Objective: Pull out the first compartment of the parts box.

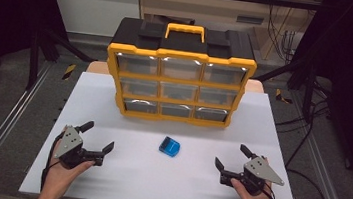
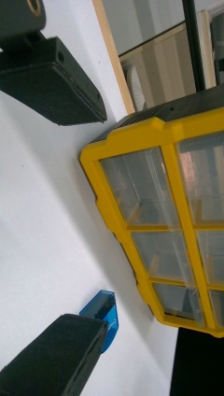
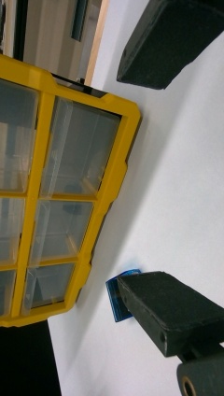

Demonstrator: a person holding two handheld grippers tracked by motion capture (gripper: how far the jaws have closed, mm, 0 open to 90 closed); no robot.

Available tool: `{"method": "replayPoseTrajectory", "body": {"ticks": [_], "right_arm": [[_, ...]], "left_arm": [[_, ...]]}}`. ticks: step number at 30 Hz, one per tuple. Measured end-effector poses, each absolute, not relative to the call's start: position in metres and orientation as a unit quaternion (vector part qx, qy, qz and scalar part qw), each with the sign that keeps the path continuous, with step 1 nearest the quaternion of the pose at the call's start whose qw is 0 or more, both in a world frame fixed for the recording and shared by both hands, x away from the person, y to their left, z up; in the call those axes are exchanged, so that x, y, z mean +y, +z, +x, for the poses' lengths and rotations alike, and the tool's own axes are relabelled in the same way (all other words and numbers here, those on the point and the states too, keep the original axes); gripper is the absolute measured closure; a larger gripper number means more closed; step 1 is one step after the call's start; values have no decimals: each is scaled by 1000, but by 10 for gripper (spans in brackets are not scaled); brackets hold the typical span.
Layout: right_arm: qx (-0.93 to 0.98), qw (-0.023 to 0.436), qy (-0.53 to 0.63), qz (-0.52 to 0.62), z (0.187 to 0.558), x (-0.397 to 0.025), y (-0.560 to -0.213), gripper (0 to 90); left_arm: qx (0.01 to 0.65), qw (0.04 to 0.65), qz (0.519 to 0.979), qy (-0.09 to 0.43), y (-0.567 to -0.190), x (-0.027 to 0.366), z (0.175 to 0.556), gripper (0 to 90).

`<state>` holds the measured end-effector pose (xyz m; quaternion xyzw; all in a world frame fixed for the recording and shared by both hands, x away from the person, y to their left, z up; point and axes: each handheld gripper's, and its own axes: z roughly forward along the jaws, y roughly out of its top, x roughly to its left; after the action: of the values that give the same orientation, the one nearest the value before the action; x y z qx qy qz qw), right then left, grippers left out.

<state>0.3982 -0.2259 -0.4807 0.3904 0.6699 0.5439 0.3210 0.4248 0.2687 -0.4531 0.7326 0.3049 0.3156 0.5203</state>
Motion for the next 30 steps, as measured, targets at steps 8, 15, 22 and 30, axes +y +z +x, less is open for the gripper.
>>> {"method": "replayPoseTrajectory", "body": {"ticks": [8,15,22,30], "right_arm": [[667,325,543,393,397,-227,-479,47],[672,328,537,390,395,-226,-478,44],[670,328,538,393,394,-226,-478,43],[666,332,539,396,394,-228,-478,43]], "left_arm": [[263,474,761,356,-444,249,424,34],[218,423,788,391,-433,228,432,49],[188,383,800,423,-415,214,446,67],[151,328,807,468,-391,201,457,89]]}}
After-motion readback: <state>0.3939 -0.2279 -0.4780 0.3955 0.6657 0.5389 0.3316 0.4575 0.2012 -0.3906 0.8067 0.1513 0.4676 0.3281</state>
